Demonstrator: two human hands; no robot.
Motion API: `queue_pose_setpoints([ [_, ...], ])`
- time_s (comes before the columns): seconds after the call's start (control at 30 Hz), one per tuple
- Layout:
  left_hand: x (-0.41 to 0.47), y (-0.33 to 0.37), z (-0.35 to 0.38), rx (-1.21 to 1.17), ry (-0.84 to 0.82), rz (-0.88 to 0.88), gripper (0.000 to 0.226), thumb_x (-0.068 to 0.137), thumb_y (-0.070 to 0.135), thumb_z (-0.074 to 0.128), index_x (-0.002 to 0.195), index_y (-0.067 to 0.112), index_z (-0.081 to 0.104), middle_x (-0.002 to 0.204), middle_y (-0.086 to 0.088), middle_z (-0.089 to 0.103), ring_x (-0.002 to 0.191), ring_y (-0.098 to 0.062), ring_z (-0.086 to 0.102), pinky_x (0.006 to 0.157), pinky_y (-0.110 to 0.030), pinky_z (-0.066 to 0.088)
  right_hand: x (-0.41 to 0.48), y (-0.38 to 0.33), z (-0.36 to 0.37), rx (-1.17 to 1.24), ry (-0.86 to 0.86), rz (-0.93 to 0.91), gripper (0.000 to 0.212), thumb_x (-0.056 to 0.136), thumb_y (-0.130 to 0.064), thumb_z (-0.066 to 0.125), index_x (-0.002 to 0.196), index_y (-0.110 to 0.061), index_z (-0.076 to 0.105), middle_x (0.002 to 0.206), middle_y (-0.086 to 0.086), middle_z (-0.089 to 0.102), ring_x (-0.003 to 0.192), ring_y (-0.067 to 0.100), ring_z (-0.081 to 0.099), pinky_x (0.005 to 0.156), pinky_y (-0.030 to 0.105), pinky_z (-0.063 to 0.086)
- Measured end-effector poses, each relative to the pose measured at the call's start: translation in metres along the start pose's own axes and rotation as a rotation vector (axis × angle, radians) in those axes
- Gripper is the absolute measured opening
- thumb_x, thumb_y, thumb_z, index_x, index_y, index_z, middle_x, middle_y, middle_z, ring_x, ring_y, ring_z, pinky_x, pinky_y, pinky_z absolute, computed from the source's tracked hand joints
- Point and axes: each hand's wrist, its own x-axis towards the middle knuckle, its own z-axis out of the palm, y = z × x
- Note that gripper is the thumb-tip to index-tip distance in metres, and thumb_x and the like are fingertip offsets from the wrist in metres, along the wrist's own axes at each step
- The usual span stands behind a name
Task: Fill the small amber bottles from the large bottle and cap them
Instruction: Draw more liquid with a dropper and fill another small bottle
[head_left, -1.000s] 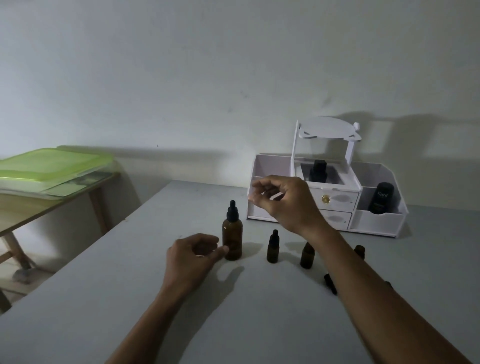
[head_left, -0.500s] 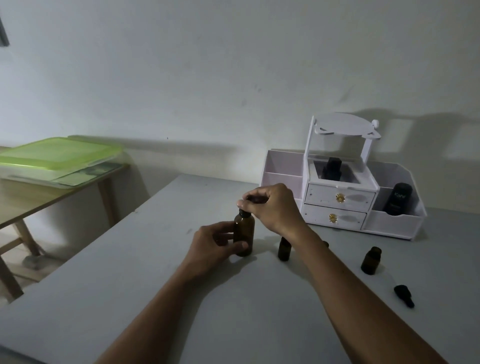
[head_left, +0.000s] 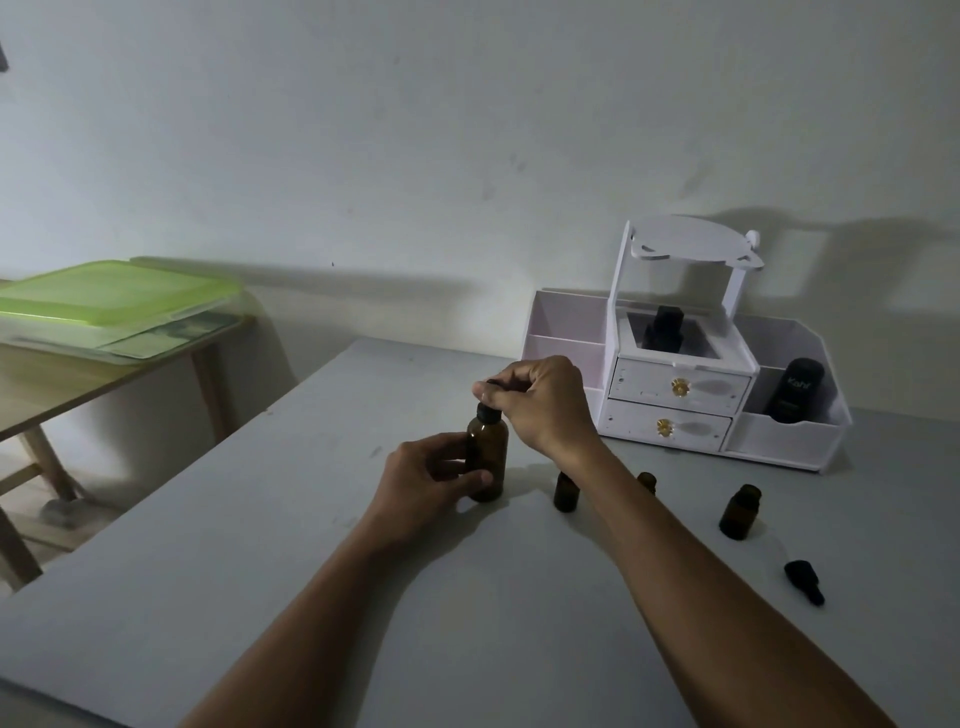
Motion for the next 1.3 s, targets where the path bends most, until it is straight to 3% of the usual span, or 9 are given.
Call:
queue_pose_setpoints([
  [0.33,0.000,0.001,0.000,0.023,-0.001,-0.003,0.050,0.079,0.014,0.081,0.128,0.016,0.066,0.103,0.007,0.074,0.087,0.004,0.071,0.066,-0.008,0.052,0.000,-0.006,-0.011,0.010,-0.007,-0.017,0.019,0.079,-0.025,0.083,0.092,-0.010,0.081,0.085,0.000,0.078,0.076,0.008,0.074,0.075,0.017,0.057],
  [0.53,-0.002,0.003,0.000,0.058,0.022,0.010,0.060,0.075,0.016,0.085,0.130,0.025,0.061,0.101,0.012,0.070,0.088,0.010,0.068,0.077,-0.011,0.054,0.017,-0.041,-0.035,0.093,0.020,-0.082,0.016,0.081,-0.021,0.082,0.088,-0.007,0.080,0.078,0.001,0.078,0.069,0.003,0.074,0.070,0.008,0.054],
  [0.63,-0.005,0.005,0.004,0.068,0.175,0.041,0.063,0.074,0.027,0.086,0.130,0.030,0.058,0.105,0.013,0.067,0.097,0.001,0.066,0.080,-0.020,0.055,0.023,-0.059,-0.057,0.119,0.070,-0.124,0.015,0.081,-0.021,0.082,0.088,-0.008,0.080,0.076,-0.001,0.078,0.067,0.002,0.073,0.068,0.009,0.054],
  [0.77,-0.017,0.026,0.019,0.086,0.508,0.138,0.033,0.079,0.026,0.081,0.110,0.024,0.070,0.088,0.018,0.068,0.080,0.003,0.068,0.070,-0.006,0.050,0.021,-0.071,-0.095,0.164,0.158,-0.167,0.012,0.081,-0.021,0.081,0.086,-0.010,0.080,0.075,-0.001,0.078,0.070,0.007,0.075,0.075,0.020,0.059],
  [0.83,-0.026,0.044,0.034,0.015,0.561,0.187,0.019,0.080,0.018,0.080,0.097,0.022,0.073,0.080,0.015,0.071,0.075,0.001,0.069,0.069,-0.006,0.050,0.015,-0.071,-0.115,0.189,0.198,-0.168,0.012,0.083,-0.019,0.079,0.088,-0.009,0.080,0.077,0.001,0.078,0.062,0.003,0.073,0.066,0.015,0.056],
  [0.97,-0.039,0.072,0.077,-0.095,0.342,0.161,0.018,0.080,0.017,0.080,0.096,0.022,0.075,0.079,0.008,0.074,0.074,-0.001,0.070,0.070,-0.012,0.054,-0.002,-0.050,-0.151,0.188,0.212,-0.139,0.005,0.084,-0.016,0.078,0.088,-0.013,0.077,0.073,-0.009,0.075,0.065,-0.003,0.071,0.061,0.014,0.055],
  [1.07,-0.040,0.078,0.113,-0.062,0.076,0.087,0.036,0.081,0.024,0.079,0.115,0.023,0.069,0.101,0.009,0.073,0.090,0.001,0.068,0.080,-0.012,0.055,-0.013,-0.026,-0.168,0.165,0.177,-0.091,0.005,0.083,-0.014,0.078,0.087,-0.018,0.077,0.068,-0.014,0.075,0.066,0.000,0.072,0.060,0.016,0.057],
  [1.2,-0.034,0.071,0.145,0.067,0.022,0.037,0.058,0.082,0.030,0.079,0.135,0.022,0.058,0.130,0.005,0.064,0.109,-0.002,0.059,0.085,-0.008,0.044,-0.019,0.002,-0.180,0.108,0.124,-0.017,0.007,0.080,-0.015,0.081,0.087,-0.017,0.080,0.075,-0.006,0.078,0.069,0.002,0.072,0.065,0.016,0.057],
  [1.3,-0.027,0.065,0.155,0.102,0.018,-0.003,0.065,0.082,0.029,0.078,0.141,0.020,0.052,0.138,0.001,0.059,0.119,-0.008,0.057,0.092,-0.015,0.042,-0.021,0.017,-0.183,0.092,0.089,0.013,0.007,0.081,-0.012,0.080,0.086,-0.016,0.080,0.077,-0.007,0.078,0.071,0.002,0.072,0.064,0.016,0.057],
])
